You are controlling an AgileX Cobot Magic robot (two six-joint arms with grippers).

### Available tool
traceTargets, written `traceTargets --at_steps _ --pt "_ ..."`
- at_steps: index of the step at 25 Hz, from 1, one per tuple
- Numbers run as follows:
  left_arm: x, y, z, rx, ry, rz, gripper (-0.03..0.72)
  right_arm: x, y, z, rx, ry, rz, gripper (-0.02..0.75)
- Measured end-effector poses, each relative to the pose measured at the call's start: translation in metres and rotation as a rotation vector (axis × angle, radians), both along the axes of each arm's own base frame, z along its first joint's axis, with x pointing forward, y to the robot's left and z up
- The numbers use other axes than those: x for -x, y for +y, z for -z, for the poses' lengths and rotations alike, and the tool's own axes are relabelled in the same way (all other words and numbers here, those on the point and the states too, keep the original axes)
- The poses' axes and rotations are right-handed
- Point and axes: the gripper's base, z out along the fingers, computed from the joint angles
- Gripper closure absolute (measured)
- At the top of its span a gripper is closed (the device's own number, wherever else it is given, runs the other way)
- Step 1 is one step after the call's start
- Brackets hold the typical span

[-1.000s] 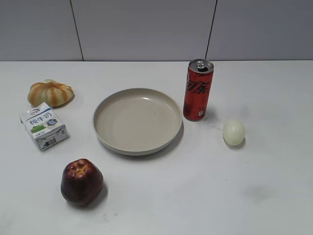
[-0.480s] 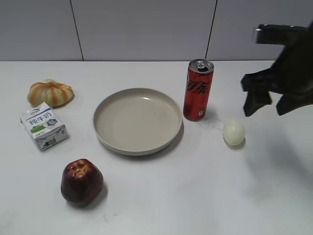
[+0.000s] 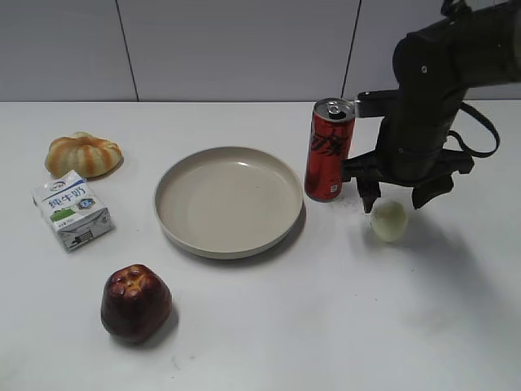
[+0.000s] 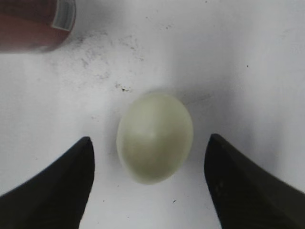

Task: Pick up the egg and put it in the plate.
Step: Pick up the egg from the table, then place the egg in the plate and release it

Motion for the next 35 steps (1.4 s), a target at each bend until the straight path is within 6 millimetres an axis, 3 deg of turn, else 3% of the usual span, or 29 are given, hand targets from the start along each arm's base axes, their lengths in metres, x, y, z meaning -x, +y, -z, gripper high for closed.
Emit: traceTargets --at_steps 9,11,12,18,24,27,30,35 --pt "0.0 0.0 0.0 0.0 0.0 0.0 0.448 -0.005 -0.001 0.029 0.041 0.032 -0.006 0.202" --pt "0.0 0.0 0.0 0.0 0.0 0.0 0.448 -0.005 -0.001 0.032 0.044 0.039 -0.005 0.257" --pt "0.0 0.0 0.0 0.0 0.0 0.0 0.448 -0.005 -0.001 0.031 0.044 0.041 -0.004 0.293" --pt "0.0 0.0 0.0 0.0 0.0 0.0 0.448 -0.001 0.006 0.015 0.052 0.035 -0.071 0.289" --pt "0.0 0.0 0.0 0.0 0.0 0.0 0.448 0.026 0.052 -0.028 -0.008 -0.064 -0.281 0.289" --pt "0.0 0.0 0.0 0.0 0.0 0.0 0.448 0.039 0.079 -0.037 -0.045 -0.103 -0.36 0.289" --pt "0.0 0.0 0.0 0.0 0.0 0.0 0.448 0.044 0.105 -0.048 -0.1 -0.188 -0.433 0.289" --pt "0.0 0.0 0.0 0.0 0.0 0.0 0.448 0.036 0.138 -0.08 -0.225 -0.429 -0.549 0.289"
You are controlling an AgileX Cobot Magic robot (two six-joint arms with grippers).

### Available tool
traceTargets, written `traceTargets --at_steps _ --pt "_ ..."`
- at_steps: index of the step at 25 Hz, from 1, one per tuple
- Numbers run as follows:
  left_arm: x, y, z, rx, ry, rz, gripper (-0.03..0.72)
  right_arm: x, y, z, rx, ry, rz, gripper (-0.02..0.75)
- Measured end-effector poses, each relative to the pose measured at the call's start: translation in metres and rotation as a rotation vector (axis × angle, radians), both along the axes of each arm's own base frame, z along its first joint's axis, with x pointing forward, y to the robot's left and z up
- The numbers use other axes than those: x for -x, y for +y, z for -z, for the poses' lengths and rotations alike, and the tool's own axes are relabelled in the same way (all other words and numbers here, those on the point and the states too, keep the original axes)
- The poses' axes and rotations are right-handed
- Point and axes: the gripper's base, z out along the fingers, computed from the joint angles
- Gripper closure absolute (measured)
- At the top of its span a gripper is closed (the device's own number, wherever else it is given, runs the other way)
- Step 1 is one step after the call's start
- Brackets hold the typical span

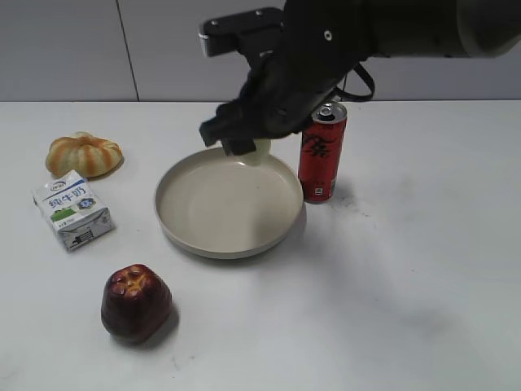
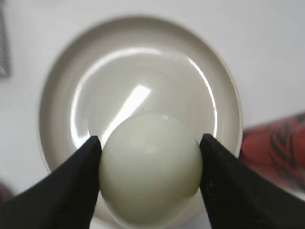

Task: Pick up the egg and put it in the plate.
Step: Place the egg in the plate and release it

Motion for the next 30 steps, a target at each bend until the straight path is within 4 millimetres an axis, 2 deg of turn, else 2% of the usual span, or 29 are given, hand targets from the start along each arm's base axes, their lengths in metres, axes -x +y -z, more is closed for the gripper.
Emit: traceTargets --at_steps 3,5,9,13,19,24,26,30 --pt "0.0 0.0 0.0 0.0 0.0 0.0 0.448 -0.005 0.008 -0.01 -0.079 -0.088 -0.022 0.289" --pt "0.0 0.0 0.0 0.0 0.0 0.0 0.448 -0.008 0.01 -0.009 -0.096 -0.113 -0.03 0.289" --pt "0.0 0.0 0.0 0.0 0.0 0.0 0.448 -0.013 0.015 0.018 -0.055 -0.078 -0.035 0.283" --pt "0.0 0.0 0.0 0.0 0.0 0.0 0.448 -0.016 0.018 0.045 -0.01 -0.032 -0.036 0.113" --pt "0.0 0.0 0.0 0.0 0.0 0.0 0.448 -0.016 0.018 0.046 0.005 -0.021 -0.035 0.09" --pt "0.0 0.0 0.0 0.0 0.0 0.0 0.448 -0.02 0.02 0.031 0.04 -0.006 -0.028 0.09" --pt "0.0 0.0 0.0 0.0 0.0 0.0 0.448 -0.024 0.018 0.018 0.097 0.009 -0.021 0.093" --pt "0.0 0.0 0.0 0.0 0.0 0.0 0.448 -0.038 0.004 -0.024 0.208 0.023 0.023 0.105"
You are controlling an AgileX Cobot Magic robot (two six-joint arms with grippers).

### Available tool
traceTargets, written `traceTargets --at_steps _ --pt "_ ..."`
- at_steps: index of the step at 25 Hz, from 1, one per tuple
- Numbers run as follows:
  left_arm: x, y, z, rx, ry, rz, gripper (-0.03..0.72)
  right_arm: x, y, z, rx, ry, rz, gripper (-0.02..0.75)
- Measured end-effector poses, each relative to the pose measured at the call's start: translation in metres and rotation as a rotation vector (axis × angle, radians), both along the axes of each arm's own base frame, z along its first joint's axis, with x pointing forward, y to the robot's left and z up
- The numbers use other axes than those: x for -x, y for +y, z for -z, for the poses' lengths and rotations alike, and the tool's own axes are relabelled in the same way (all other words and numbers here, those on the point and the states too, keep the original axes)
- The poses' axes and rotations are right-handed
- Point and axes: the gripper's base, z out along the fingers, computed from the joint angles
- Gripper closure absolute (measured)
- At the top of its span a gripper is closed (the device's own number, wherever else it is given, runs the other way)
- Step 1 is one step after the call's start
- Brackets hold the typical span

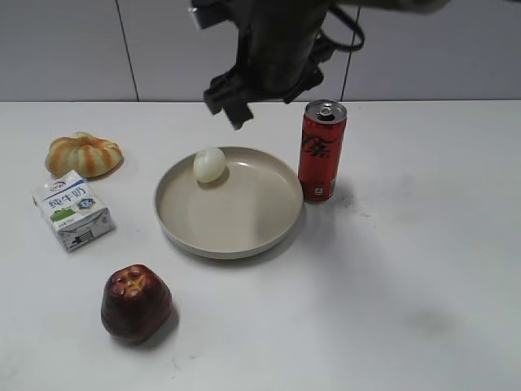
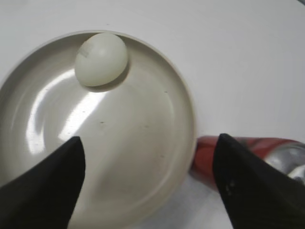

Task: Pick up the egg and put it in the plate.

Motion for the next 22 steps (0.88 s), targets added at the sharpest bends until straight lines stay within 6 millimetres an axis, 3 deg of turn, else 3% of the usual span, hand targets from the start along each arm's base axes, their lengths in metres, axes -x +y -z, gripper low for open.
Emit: traceTargets --at_steps 2,6,11,14,18,22 --pt "0.0 0.0 0.0 0.0 0.0 0.0 0.448 -0.011 -0.015 -0.024 0.021 0.017 0.036 0.113" --pt "0.0 0.0 0.0 0.0 0.0 0.0 0.448 -0.04 -0.068 -0.054 0.027 0.054 0.146 0.127" --pt "0.0 0.0 0.0 0.0 0.0 0.0 0.448 -0.073 -0.148 -0.062 -0.059 0.108 0.316 0.143" --pt "0.0 0.0 0.0 0.0 0.0 0.0 0.448 -0.081 -0.191 -0.069 -0.115 0.115 0.384 0.145" --pt "0.0 0.0 0.0 0.0 0.0 0.0 0.448 -0.071 -0.24 -0.085 -0.131 0.097 0.461 0.145" --pt "0.0 0.0 0.0 0.0 0.0 0.0 0.448 -0.033 -0.265 -0.097 -0.112 0.112 0.479 0.145"
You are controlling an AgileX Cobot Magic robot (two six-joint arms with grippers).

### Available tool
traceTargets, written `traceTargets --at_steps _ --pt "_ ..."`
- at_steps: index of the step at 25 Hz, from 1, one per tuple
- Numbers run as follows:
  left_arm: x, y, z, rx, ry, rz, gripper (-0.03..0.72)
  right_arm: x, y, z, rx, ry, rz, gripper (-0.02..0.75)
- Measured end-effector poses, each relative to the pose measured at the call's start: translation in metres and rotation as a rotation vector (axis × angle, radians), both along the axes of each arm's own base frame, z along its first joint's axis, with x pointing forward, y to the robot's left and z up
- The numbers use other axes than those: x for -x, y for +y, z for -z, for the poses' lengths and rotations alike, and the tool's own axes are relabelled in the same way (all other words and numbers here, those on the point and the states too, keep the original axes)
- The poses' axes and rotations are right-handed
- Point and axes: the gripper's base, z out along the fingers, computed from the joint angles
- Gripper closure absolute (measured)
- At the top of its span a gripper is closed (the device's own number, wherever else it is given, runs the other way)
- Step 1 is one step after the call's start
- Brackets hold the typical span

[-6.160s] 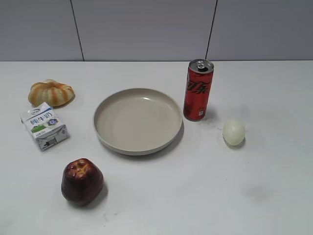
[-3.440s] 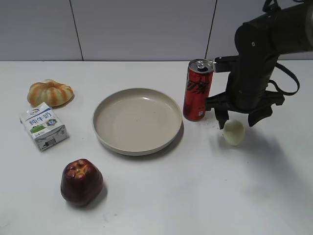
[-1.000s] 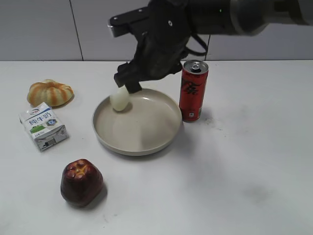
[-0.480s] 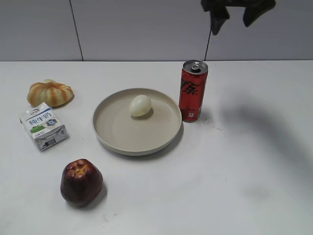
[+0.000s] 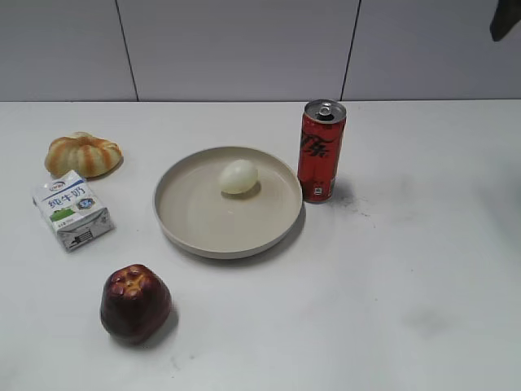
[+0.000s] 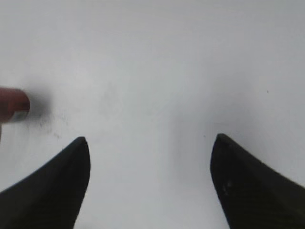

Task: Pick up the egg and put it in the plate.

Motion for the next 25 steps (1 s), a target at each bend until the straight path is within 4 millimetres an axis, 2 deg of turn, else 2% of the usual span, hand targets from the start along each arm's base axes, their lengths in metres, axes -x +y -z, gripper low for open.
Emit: traceTargets --at_steps 2,6,11,14,18,20,25 --pt "0.0 0.0 0.0 0.0 0.0 0.0 0.448 0.029 -0.002 -0.003 0.009 0.019 -0.024 0.145" --pt "0.0 0.0 0.0 0.0 0.0 0.0 0.448 0.106 -0.007 -0.003 0.018 0.049 -0.05 0.145" --pt "0.0 0.0 0.0 0.0 0.0 0.0 0.448 0.207 -0.014 0.016 0.023 0.032 -0.052 0.145" --pt "0.0 0.0 0.0 0.0 0.0 0.0 0.448 0.256 -0.017 0.029 0.019 -0.072 -0.048 0.145" --pt "0.0 0.0 0.0 0.0 0.0 0.0 0.448 0.307 -0.021 0.046 0.011 -0.252 -0.044 0.146" --pt "0.0 0.0 0.0 0.0 0.0 0.0 0.448 0.327 -0.022 0.054 0.007 -0.328 -0.042 0.146" --pt "0.0 0.0 0.0 0.0 0.0 0.0 0.448 0.363 -0.025 0.072 0.0 -0.482 -0.04 0.146"
